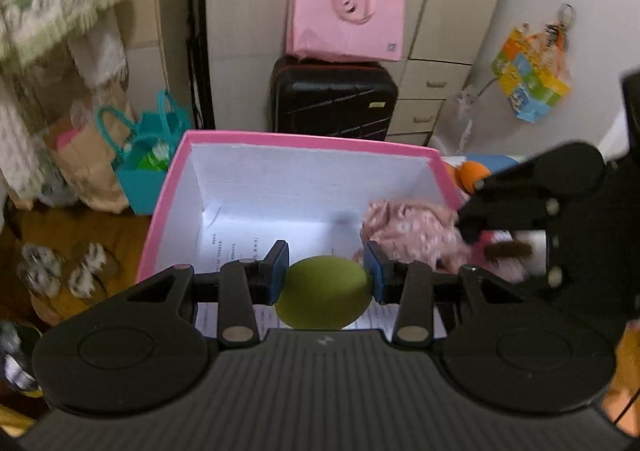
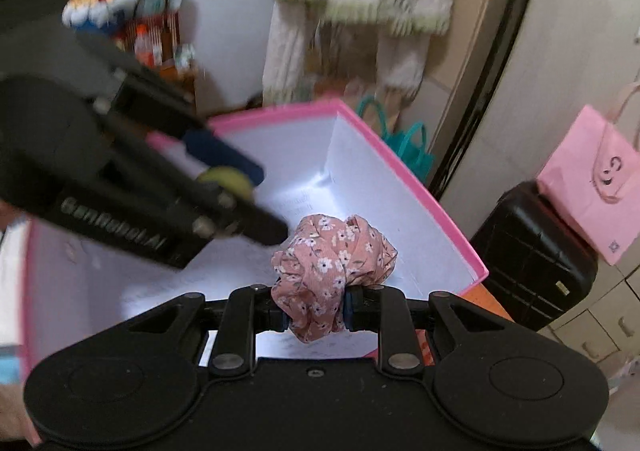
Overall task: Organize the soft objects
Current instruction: 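Open both tools to drop the sponge and scrunchie into the box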
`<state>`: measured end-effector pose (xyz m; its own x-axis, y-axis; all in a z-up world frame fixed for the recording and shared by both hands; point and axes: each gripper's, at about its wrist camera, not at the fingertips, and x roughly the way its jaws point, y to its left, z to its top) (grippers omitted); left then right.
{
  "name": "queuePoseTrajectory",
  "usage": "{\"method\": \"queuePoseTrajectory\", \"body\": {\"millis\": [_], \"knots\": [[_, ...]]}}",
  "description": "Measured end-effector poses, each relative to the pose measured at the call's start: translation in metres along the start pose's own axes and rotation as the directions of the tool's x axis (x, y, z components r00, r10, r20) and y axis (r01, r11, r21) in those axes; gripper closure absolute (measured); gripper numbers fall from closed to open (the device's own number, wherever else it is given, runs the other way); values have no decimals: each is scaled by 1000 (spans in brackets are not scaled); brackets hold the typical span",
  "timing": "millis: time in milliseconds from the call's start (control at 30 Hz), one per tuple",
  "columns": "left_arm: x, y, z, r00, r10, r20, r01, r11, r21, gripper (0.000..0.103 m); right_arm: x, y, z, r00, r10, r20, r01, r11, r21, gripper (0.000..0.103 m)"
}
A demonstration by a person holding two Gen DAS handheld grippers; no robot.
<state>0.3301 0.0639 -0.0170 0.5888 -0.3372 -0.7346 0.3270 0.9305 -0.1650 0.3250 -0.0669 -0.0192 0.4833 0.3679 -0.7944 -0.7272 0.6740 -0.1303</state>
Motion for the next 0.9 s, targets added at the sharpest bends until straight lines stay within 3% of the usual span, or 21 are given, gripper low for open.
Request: {"method": "queuePoseTrajectory", "body": {"millis": [133,300,367,433,467,667,800,900], "knots": [[30,10,8,998,-35,-58,31,998,-62,63,23,-5,7,997,-5,-75,2,999,-37,75],[54,19,13,998,-31,-62,22,989,-143,59,40,-8,16,995,-19,-100,14,998,-54,69],[58,20,13,996,-12,-85,-1,989,-151,43,44,-12,19,994,-23,-102,19,999,-42,56],[57,19,13,994,1,-108,-16,989,-145,37,44,-13,18,995,-52,-88,49,998,-35,43],[54,18,13,994,4,-108,-18,991,-135,34,42,-14,18,995,-66,-78,64,998,-27,38],[21,10,11,996,61,-64,-62,998,-24,23,10,-12,6,998,-61,18,60,997,56,38],[-5,-14,4,979,193,-72,-178,969,168,20,-19,-5,-6,993,-75,86,65,991,115,38],[-30,-24,1,978,203,-54,-188,959,212,16,-42,-4,-18,989,-66,131,44,986,161,38]]}}
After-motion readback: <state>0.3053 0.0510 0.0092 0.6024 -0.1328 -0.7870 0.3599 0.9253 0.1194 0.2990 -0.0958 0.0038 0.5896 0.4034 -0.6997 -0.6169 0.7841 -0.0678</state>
